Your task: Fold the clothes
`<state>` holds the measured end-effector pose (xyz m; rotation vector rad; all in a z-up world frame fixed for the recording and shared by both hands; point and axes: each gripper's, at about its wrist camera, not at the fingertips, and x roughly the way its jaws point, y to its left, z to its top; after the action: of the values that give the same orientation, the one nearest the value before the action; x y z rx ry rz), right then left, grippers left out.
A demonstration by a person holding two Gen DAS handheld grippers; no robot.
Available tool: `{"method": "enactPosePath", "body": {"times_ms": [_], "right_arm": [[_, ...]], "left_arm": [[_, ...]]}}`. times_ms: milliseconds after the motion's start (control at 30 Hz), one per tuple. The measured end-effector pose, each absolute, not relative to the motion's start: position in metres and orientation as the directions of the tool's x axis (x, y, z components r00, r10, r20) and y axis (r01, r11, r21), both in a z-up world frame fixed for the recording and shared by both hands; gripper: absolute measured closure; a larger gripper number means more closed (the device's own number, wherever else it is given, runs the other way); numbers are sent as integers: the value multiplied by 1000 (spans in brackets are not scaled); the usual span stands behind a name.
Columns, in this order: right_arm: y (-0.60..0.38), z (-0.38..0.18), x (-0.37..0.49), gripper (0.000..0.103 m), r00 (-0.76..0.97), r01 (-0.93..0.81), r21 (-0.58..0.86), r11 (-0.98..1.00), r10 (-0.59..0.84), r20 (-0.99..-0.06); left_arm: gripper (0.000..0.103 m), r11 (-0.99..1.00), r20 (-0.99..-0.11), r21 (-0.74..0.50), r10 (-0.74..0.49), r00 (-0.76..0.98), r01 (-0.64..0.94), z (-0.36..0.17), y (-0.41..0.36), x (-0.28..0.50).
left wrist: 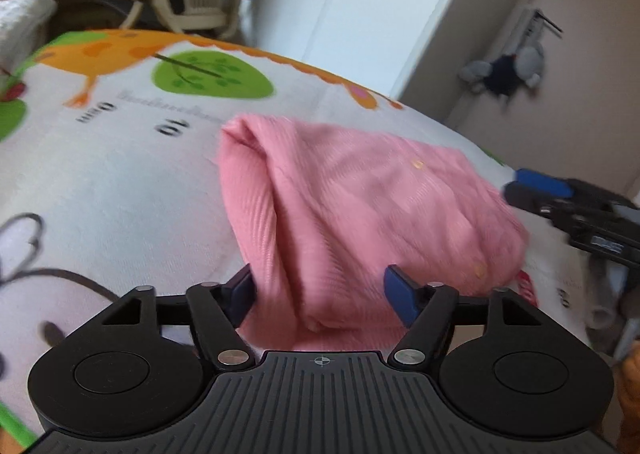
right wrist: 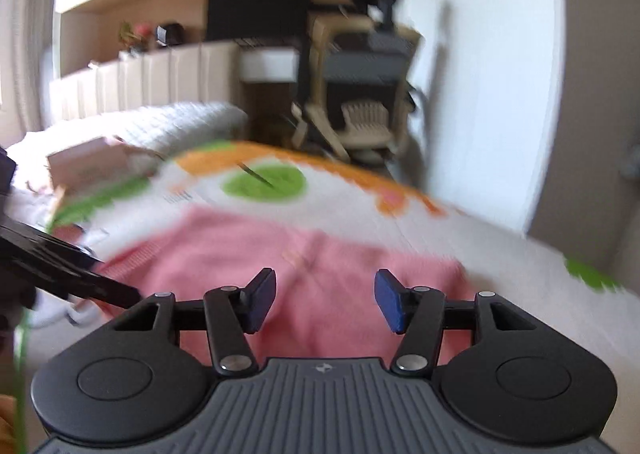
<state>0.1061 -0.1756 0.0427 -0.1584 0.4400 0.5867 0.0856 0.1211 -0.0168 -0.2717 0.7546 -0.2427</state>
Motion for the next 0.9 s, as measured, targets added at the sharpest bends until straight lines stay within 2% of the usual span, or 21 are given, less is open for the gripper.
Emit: {"method": "enactPosePath", "body": {"times_ms": [167, 300, 400, 500, 600, 633, 700, 900], "right_arm": [[-137, -6, 119, 48, 618, -633, -12, 774, 497, -609], [-137, 4, 113, 48, 640, -644, -56, 763, 498, -585], [-147, 26, 120, 48, 704, -602, -86, 793, 478, -525], [-161, 26, 140, 48, 739, -532, -83, 843, 414, -531], [-167, 2, 156, 47, 725, -499, -103, 860, 349, -594], [-168, -4, 157, 45, 730, -497, -113, 860, 344, -590], [-168, -6, 159, 39, 738, -495, -132, 859, 335, -586], [-162, 22, 156, 39, 760, -523, -129, 843, 392, -519]], "left_arm": [[10, 935, -639, -354, -253, 727, 14, -16, 144, 89], [10, 929, -639, -370, -252, 727, -3, -18, 149, 88], [10, 934, -623, -358, -257, 739, 23, -11, 143, 90], [9, 939, -589, -336, -272, 761, 75, 2, 132, 93], [9, 942, -585, -323, -275, 763, 92, 4, 125, 97], [8, 943, -584, -319, -276, 763, 96, 4, 123, 99], [8, 945, -584, -311, -276, 763, 104, 5, 119, 102], [7, 949, -582, -286, -279, 764, 129, 6, 106, 111]]}}
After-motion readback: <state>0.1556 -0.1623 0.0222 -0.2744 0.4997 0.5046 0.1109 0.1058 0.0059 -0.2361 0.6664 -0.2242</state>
